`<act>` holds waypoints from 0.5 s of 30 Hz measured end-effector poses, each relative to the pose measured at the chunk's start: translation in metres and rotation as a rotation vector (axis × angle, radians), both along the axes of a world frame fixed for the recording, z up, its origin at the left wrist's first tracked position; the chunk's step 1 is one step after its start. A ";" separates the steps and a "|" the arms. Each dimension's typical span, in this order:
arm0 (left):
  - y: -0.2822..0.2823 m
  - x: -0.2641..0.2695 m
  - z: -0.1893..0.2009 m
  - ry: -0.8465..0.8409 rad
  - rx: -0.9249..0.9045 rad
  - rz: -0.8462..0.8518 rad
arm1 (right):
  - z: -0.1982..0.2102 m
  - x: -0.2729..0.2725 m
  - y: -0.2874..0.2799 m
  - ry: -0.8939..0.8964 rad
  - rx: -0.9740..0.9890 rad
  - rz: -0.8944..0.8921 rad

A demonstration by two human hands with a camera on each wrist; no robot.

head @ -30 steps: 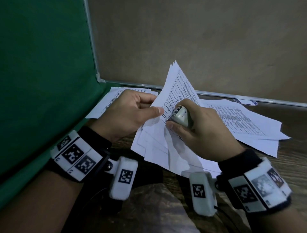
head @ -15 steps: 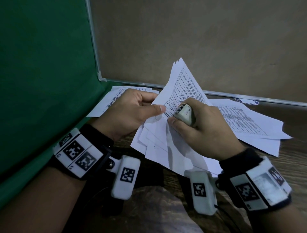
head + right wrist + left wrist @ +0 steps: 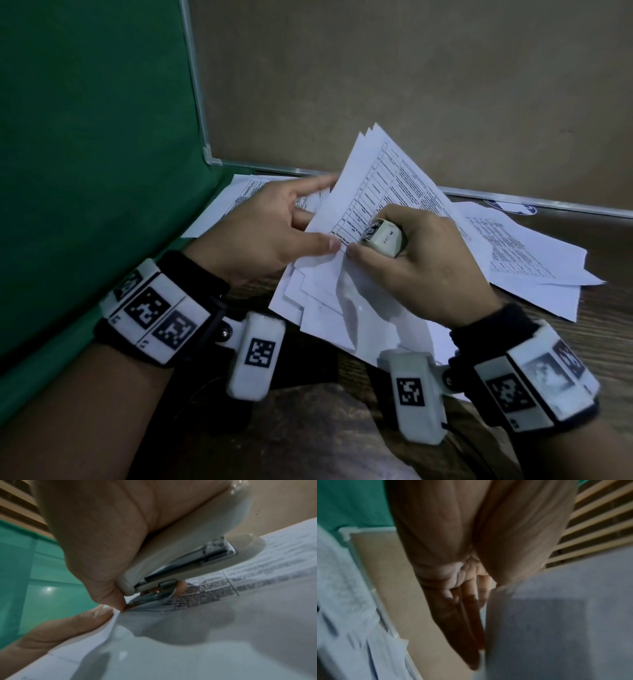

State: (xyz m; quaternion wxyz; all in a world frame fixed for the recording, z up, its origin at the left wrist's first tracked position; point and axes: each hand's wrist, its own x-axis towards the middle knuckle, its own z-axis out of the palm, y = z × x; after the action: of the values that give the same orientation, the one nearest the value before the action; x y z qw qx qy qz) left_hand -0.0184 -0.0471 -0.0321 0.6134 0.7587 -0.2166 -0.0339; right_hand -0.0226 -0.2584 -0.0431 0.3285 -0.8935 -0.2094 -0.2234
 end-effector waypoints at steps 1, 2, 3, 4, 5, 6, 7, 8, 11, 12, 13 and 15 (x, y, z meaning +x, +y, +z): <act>0.002 -0.002 0.002 -0.028 0.019 -0.015 | 0.000 -0.001 0.000 -0.006 -0.004 0.001; 0.003 -0.003 0.003 -0.072 0.051 -0.025 | 0.000 -0.001 0.001 -0.007 -0.003 0.004; 0.002 -0.005 0.003 -0.127 0.086 -0.020 | -0.001 -0.001 0.001 0.001 0.002 0.009; 0.001 -0.005 0.002 -0.197 0.135 0.005 | -0.001 -0.001 0.001 0.011 0.006 0.016; 0.000 -0.005 0.001 -0.276 0.210 0.046 | -0.001 -0.001 0.001 0.016 0.005 0.022; 0.000 -0.003 0.001 -0.347 0.305 0.087 | -0.002 -0.001 0.001 0.016 0.003 0.022; 0.000 -0.003 0.001 -0.383 0.378 0.121 | -0.001 -0.001 0.001 0.012 0.002 0.021; 0.000 -0.002 0.000 -0.392 0.426 0.149 | -0.001 -0.002 0.001 0.009 0.004 0.021; -0.001 -0.004 0.002 -0.375 0.428 0.163 | 0.000 -0.002 0.001 0.021 0.010 0.013; 0.000 -0.004 0.001 -0.361 0.420 0.164 | 0.000 -0.002 0.001 0.035 0.014 0.012; 0.001 -0.003 0.001 -0.342 0.417 0.166 | 0.000 -0.002 0.002 0.051 0.021 0.012; 0.005 0.001 -0.001 -0.312 0.442 0.194 | 0.003 -0.003 0.003 0.100 0.074 0.037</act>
State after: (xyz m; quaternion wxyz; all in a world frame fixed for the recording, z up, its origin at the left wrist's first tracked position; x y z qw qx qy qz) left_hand -0.0173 -0.0419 -0.0332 0.3927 0.8873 -0.2221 0.0958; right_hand -0.0258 -0.2553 -0.0405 0.3753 -0.8868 -0.2007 -0.1800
